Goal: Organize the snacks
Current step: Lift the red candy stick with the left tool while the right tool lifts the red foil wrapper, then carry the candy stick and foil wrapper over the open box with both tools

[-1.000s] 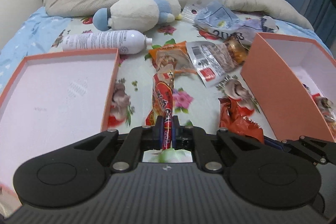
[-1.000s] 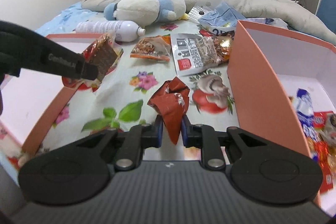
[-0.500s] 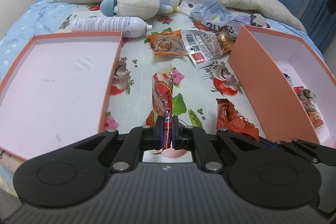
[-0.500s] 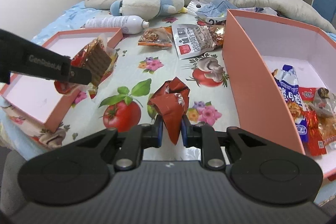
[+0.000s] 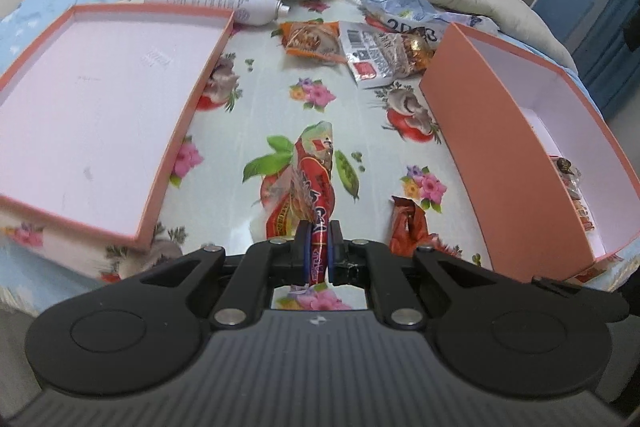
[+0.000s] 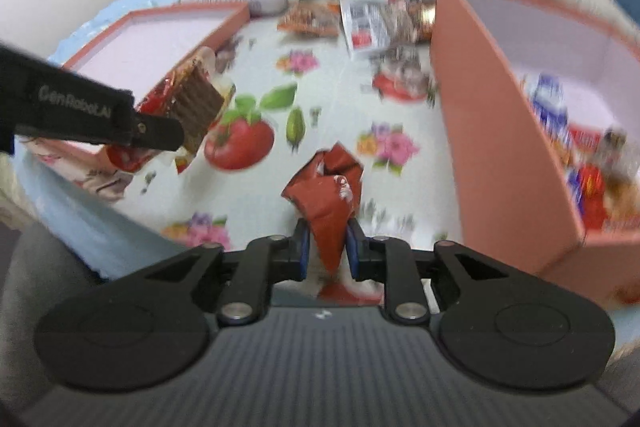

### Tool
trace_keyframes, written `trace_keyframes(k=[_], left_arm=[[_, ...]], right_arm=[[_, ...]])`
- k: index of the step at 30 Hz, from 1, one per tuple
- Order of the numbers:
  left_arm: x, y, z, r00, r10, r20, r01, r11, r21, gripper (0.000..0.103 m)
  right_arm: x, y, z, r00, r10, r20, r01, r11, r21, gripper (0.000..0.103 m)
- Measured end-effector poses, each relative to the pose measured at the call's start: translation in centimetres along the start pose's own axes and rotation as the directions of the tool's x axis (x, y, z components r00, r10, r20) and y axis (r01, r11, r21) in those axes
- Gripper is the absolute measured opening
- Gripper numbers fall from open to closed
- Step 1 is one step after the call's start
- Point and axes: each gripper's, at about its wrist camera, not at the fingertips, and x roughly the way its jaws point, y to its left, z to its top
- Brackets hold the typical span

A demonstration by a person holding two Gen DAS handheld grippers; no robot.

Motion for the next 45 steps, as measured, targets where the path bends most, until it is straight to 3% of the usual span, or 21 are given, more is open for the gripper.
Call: trace_keyframes(k=[1, 2, 3, 8, 13, 18, 20, 24, 33, 45], left_arm=[[0.1, 0.1, -0.2, 1.0, 0.003, 0.0, -0.003, 1.0, -0.007, 0.009], [0.2, 0.1, -0.4, 1.0, 0.007, 0.0, -0.007, 1.0, -0.014, 0.009], [0.2, 0.3, -0.4, 1.0, 0.012, 0.001, -0.012, 1.0, -0.02, 0.009], [0.1, 0.4, -0.6, 1.0, 0.026, 0.001, -0.026, 0.999, -0.039, 0.009], [0.2, 0.2, -0.4, 1.0, 0.031, 0.001, -0.031, 0.999, -0.025, 0.009], [0.8, 0.0, -0.2, 0.999, 0.028, -0.016, -0.028, 1.0, -0.009, 0.009], [0.9, -0.1, 0.0, 0.999, 0.031, -0.016, -0.031, 1.0, -0.004, 0.009], [0.5, -0.1, 0.4, 1.0, 0.029, 0.0, -0.029, 0.999, -0.015, 0.009], [-2.1, -1.8, 1.4, 0.999, -0.005, 0.045, 0.004, 1.0, 0.01, 0.009], [-7.1, -5.0, 1.2, 0.991, -0.11, 0.079, 0.107, 0.993, 0.041, 0.009]], right_arm=[[-0.2, 0.1, -0.2, 0.999, 0.032, -0.001, -0.032, 0.999, -0.006, 0.062], [-0.4, 0.3, -0.3, 0.999, 0.045, 0.011, -0.045, 0.999, -0.01, 0.076], [-0.6, 0.5, -0.3, 0.998, 0.049, 0.03, -0.048, 0.999, -0.013, 0.077], [0.0, 0.2, 0.5, 0.996, 0.057, 0.061, -0.058, 0.998, 0.01, 0.077], [2.6, 0.0, 1.6, 0.996, -0.002, 0.085, 0.004, 1.0, -0.017, 0.076], [5.6, -0.3, 2.0, 1.0, -0.008, 0.023, 0.01, 0.998, -0.068, 0.065], [6.1, -0.3, 2.0, 1.0, -0.01, 0.014, 0.011, 0.996, -0.089, 0.055], [5.6, -0.4, 2.3, 1.0, 0.001, 0.006, 0.0, 0.997, -0.082, 0.05], [-0.3, -1.5, 2.7, 0.995, -0.012, 0.094, 0.011, 1.0, 0.014, 0.05], [-10.9, -4.0, 2.3, 0.972, -0.044, 0.229, 0.018, 0.993, 0.115, 0.05]])
